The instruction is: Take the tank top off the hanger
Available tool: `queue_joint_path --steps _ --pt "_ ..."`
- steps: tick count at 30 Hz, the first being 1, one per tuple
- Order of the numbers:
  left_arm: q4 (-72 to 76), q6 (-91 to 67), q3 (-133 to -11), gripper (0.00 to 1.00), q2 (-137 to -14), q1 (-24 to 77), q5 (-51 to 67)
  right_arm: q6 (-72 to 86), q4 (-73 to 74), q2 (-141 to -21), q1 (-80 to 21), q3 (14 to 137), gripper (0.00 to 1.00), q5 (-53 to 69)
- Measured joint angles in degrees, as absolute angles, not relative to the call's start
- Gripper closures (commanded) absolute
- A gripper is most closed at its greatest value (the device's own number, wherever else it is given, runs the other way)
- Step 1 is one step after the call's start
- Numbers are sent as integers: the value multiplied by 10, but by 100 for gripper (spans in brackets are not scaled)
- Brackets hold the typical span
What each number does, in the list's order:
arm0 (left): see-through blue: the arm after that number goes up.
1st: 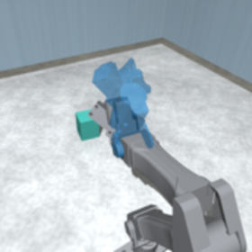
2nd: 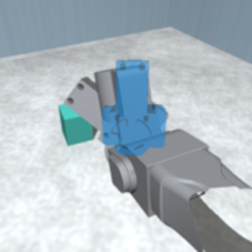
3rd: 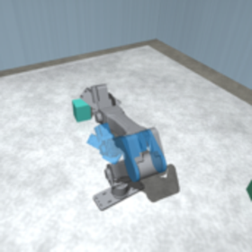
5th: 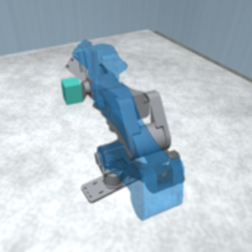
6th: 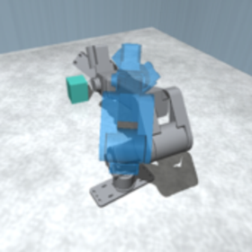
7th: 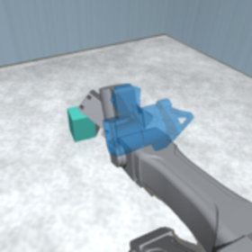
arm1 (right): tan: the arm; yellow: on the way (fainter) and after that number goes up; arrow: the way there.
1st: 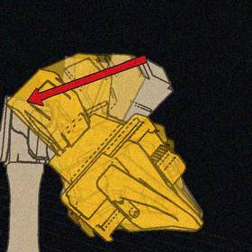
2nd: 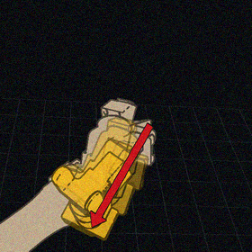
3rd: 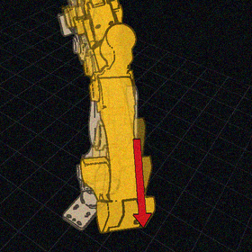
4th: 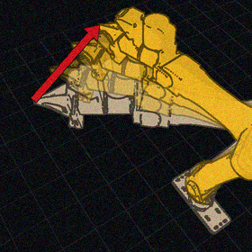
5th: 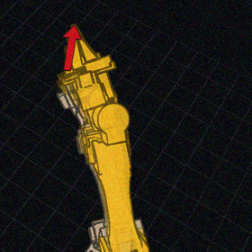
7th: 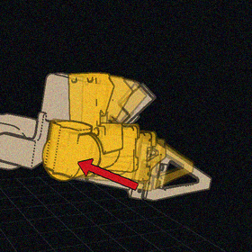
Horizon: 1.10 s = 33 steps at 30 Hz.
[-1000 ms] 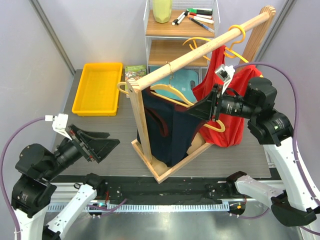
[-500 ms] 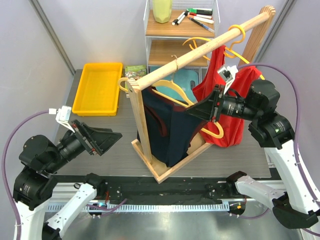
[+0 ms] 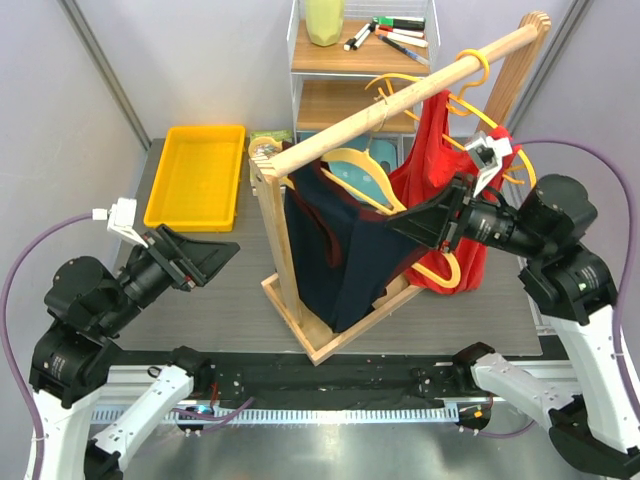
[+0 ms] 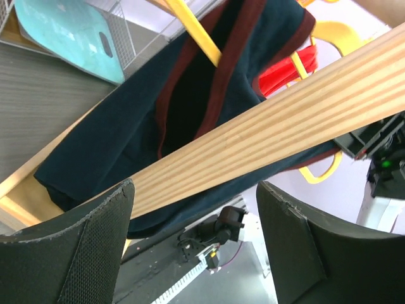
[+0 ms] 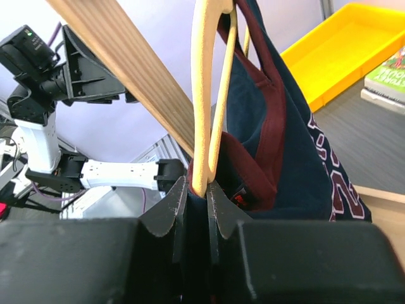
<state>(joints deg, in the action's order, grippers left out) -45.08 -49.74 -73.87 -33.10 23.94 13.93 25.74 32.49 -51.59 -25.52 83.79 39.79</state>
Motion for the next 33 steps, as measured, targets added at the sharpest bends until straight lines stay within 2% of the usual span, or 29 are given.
queue_joint_path --steps 8,20,21,25,33 --pt "-409 -509 -740 28 -345 239 149 249 329 -464 -255 822 99 386" --pt "-342 -501 -740 35 -413 239 161 232 347 -379 -255 708 99 359" --pt "-339 -499 -740 38 -422 239 160 231 343 -378 -255 698 99 356" --pt "-328 -490 -740 41 -447 239 153 231 326 -387 -255 661 99 349" --pt "-285 -475 -740 41 -531 232 157 256 222 -486 -255 637 99 350"
